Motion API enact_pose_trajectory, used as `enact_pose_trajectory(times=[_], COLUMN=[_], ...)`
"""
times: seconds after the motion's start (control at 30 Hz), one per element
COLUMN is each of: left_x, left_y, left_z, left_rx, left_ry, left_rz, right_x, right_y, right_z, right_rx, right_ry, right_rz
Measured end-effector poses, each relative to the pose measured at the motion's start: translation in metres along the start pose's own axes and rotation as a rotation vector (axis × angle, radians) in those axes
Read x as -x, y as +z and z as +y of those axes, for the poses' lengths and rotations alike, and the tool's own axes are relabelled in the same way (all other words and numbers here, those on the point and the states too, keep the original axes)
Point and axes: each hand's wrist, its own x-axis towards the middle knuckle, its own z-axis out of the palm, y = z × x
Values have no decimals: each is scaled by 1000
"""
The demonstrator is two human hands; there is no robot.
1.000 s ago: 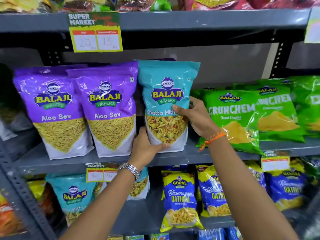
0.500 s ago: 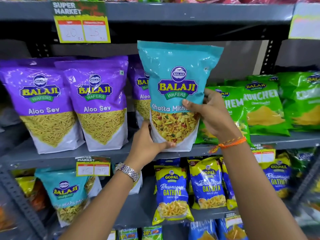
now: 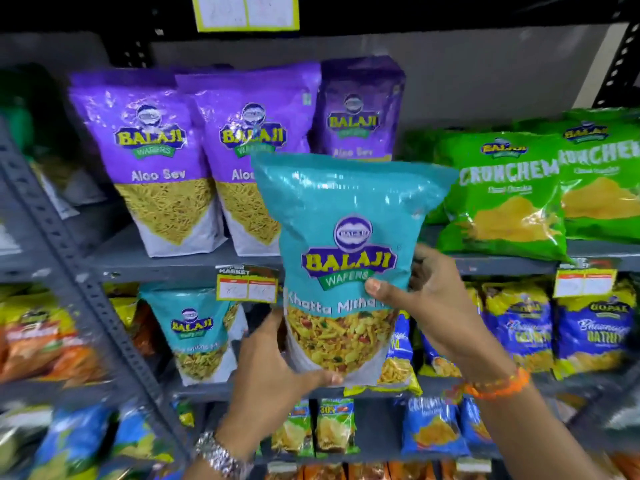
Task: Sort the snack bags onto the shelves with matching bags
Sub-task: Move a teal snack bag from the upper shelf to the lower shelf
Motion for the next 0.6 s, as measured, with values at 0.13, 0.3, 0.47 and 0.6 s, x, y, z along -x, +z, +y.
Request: enact_pose_trajectory(times=[0.13,0.3,0.47,0.6], left_x=[47,85,95,70], left_y=[8,26,50,54], left_z=[-55,-131,-184,-205], left_rx=[-16,-99,-65,-71], left_ry=[-87,-274,-400,-435], left_rz=[-14,-28,-52,-60], right_x=[34,63,64,36], right_y=[9,19,24,28], right_z=[62,144,218,248], right_rx=[13,26,99,135], right_ry=[166,378,510,549], right_rz=[-34,-34,-53,-85])
